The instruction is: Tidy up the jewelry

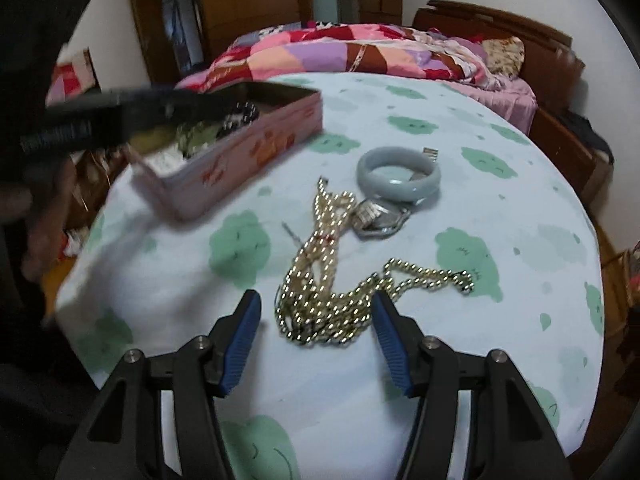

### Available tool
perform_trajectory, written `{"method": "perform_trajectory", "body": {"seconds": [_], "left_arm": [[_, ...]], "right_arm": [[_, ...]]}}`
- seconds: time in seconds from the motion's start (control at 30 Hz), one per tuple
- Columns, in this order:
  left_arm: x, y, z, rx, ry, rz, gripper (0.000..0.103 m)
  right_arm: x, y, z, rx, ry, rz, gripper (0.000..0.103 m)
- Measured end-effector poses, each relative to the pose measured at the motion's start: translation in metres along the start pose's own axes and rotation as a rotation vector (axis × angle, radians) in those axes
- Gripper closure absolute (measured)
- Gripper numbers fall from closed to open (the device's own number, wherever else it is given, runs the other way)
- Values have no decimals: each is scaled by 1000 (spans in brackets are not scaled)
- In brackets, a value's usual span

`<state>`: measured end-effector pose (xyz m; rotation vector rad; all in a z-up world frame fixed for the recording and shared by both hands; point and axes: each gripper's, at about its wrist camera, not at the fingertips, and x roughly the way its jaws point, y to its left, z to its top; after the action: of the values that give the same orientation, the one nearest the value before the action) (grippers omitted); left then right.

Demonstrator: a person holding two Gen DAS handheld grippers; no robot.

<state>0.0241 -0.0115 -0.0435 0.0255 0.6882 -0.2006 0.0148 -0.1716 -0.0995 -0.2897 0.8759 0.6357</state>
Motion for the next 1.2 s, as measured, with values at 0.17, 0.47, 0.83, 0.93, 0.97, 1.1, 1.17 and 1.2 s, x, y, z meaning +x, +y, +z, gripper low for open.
{"method": "perform_trajectory", "body": {"seconds": [0.17,0.47,0.83,0.93,0.97,1.1,1.17,1.2], "left_arm": [[-5,-8,-1,13,-5,-12,37],[-1,-26,-5,33,17,-49,37],[33,-57,-10,124,101,-78,38],[44,-62,-11,125,132,-84,38],[46,-65,-12,130,138,-85,38],[58,-74,-17,142,182,-111,38],[67,-73,-20,130,216,-122,38],[70,-72,-22,123,228,-122,38]], "right_arm": [[-6,-5,-4,2,1,-14,89],[-33,-37,-2,86,-65,-96,90],[-45,-85,-7,189,-72,-228,90],[-49,-91,-8,211,-84,-214,90],[-49,-90,-9,209,-89,-211,90],[-46,-80,-9,182,-92,-187,90],[-43,-75,-9,170,-90,-171,90],[-42,-74,-9,167,-91,-165,90]]}}
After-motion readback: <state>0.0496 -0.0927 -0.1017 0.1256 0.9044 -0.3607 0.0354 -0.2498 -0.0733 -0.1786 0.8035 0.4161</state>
